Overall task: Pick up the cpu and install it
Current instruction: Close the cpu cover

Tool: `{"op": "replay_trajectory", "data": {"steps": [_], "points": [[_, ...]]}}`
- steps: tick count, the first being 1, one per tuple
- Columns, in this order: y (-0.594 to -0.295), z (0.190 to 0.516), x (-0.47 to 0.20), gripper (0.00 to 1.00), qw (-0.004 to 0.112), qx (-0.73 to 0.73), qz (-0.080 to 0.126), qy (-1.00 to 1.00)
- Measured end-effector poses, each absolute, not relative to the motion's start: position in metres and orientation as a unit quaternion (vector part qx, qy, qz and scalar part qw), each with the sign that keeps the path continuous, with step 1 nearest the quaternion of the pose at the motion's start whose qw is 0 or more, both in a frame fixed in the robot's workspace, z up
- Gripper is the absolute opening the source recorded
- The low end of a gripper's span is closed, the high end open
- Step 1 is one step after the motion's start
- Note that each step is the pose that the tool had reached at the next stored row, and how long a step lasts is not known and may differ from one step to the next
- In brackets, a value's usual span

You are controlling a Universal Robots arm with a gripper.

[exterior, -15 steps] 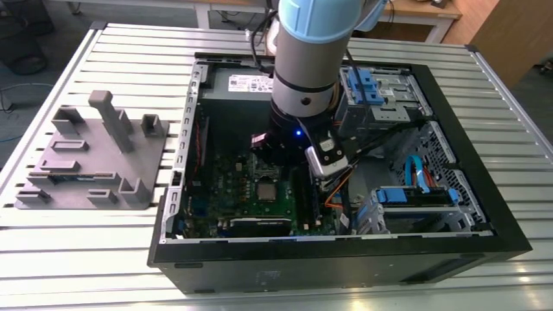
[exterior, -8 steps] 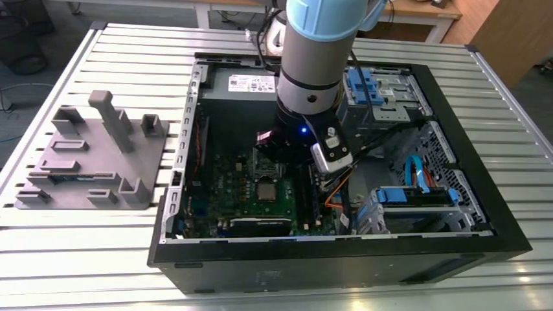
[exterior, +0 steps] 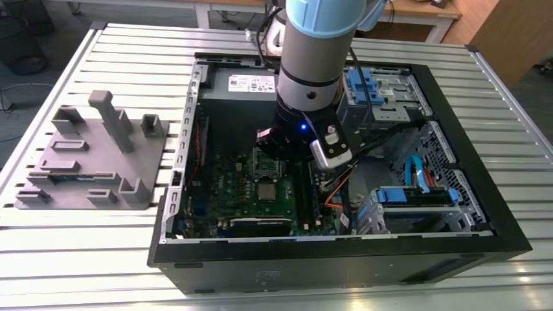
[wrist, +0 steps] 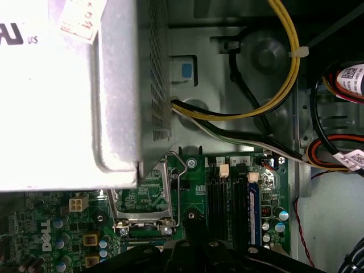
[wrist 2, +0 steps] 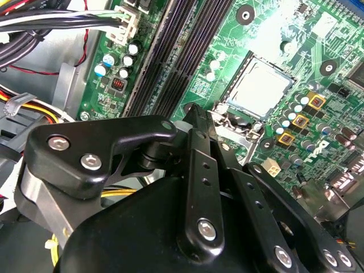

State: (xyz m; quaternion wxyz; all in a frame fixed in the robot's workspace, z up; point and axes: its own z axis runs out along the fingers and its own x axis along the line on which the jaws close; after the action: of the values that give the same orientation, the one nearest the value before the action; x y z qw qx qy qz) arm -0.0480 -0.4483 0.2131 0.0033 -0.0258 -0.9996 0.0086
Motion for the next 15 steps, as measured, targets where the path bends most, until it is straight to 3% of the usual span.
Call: {"op": "replay_trajectory", "data": {"steps": [15], "points": [[-0.4474,0.2109,-0.0480,0.11,0.003,0.007,0.009,-1.000]]}}
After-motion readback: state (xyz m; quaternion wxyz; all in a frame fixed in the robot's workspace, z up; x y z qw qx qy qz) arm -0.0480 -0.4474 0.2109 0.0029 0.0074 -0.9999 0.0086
